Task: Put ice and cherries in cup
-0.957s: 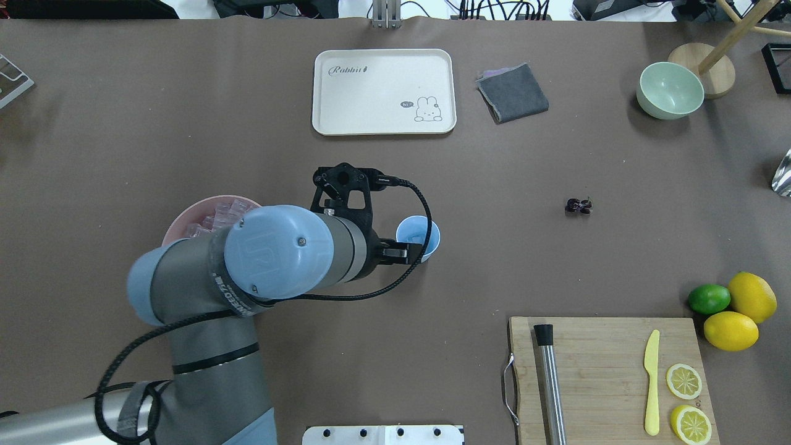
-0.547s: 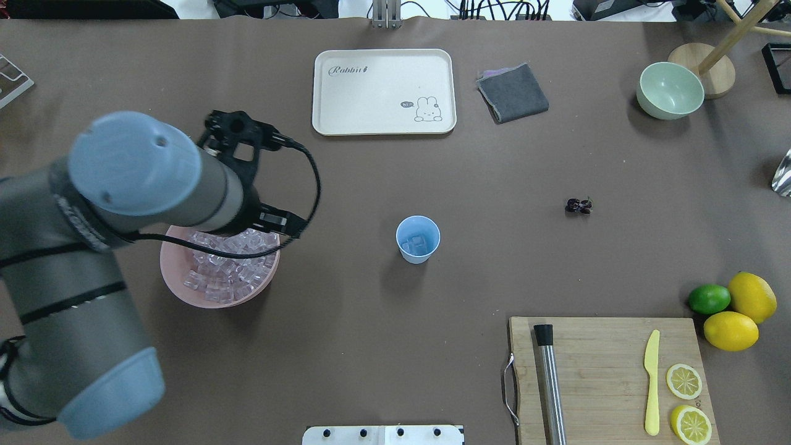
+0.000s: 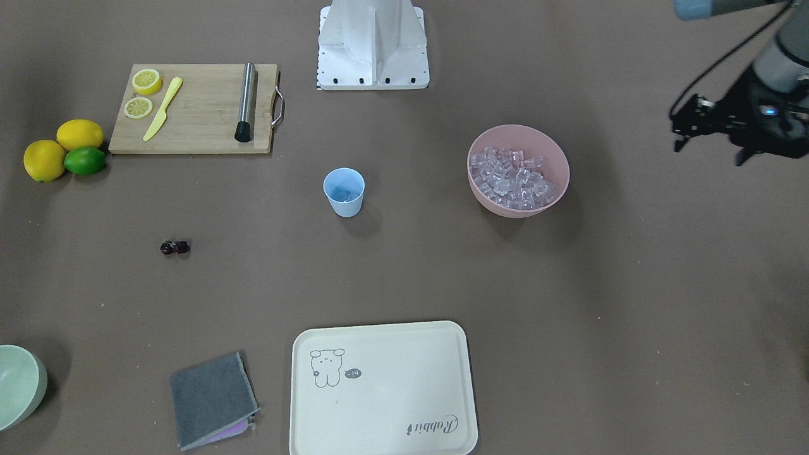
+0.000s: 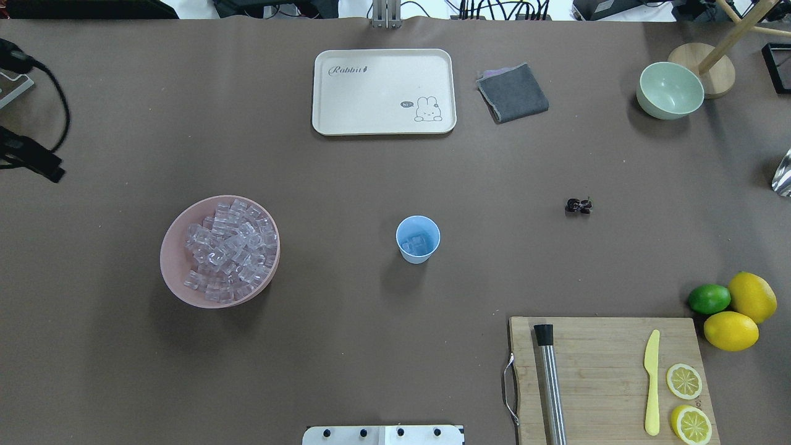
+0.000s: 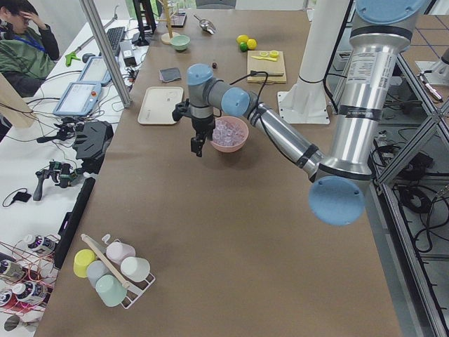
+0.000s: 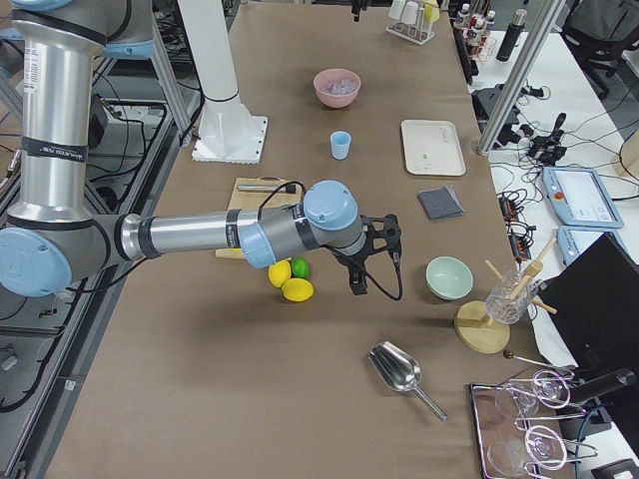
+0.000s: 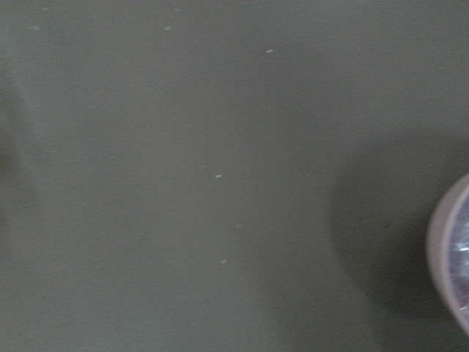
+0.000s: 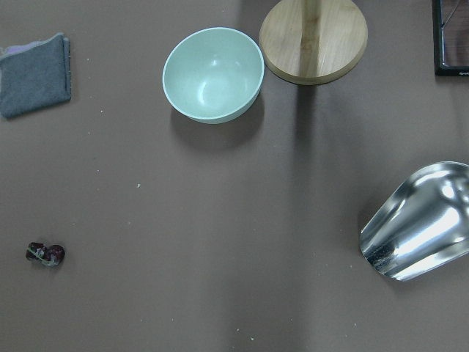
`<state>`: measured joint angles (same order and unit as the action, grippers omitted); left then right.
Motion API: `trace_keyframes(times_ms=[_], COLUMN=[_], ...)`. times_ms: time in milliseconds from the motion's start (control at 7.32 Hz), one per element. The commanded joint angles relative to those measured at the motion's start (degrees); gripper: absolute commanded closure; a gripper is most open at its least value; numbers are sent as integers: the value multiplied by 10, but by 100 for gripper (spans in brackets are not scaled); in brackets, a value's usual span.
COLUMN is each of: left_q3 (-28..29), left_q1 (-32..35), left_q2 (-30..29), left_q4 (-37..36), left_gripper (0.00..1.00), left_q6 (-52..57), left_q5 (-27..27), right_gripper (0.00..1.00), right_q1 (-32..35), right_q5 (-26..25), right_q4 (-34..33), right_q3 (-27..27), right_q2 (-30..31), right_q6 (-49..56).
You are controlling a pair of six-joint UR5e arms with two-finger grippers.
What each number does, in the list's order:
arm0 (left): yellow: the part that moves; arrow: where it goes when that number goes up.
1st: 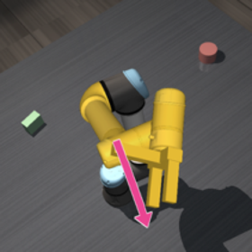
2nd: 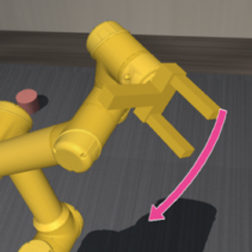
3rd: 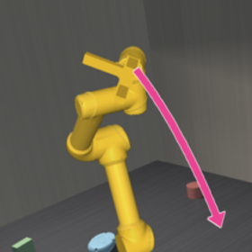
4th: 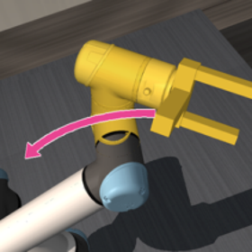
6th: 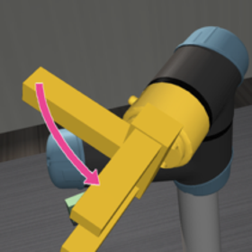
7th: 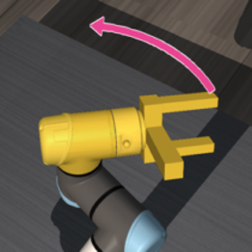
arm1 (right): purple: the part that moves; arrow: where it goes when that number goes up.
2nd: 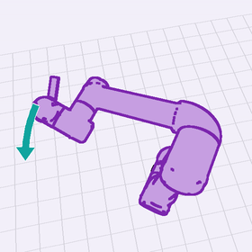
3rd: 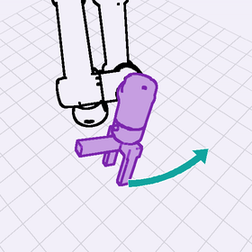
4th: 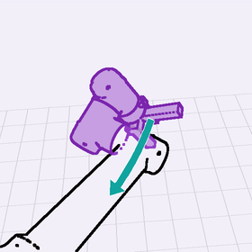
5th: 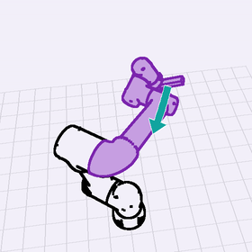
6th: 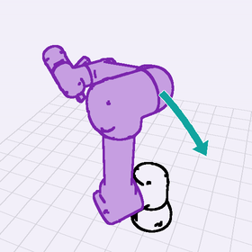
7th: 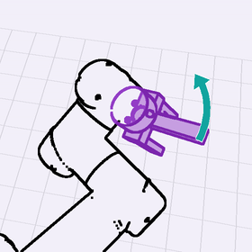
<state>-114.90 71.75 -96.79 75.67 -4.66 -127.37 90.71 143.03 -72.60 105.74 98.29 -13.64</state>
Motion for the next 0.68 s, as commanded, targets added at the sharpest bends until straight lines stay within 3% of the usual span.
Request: trace_keyframes(times_ms=[0,273,410,547], left_q3=[78,112,127,127], left_q1=[136,215,232,235], left_q2=[47,79,99,135], left_q4=[38,41,40,48], left_gripper=[2,2,2,2], left_q6=[134,247,261,264], left_q5=[-13,-18,-37,-57], right_gripper=[0,0,0,0], right_q1=[-2,-37,-80,-148], right_q5=[1,-16,-54,-122], right_q4=[0,-1,-2,-3], right_q3=[2,10,14,14], right_q2=[0,-19,-36,-54], right_q6=[-6,-79,-122,-166])
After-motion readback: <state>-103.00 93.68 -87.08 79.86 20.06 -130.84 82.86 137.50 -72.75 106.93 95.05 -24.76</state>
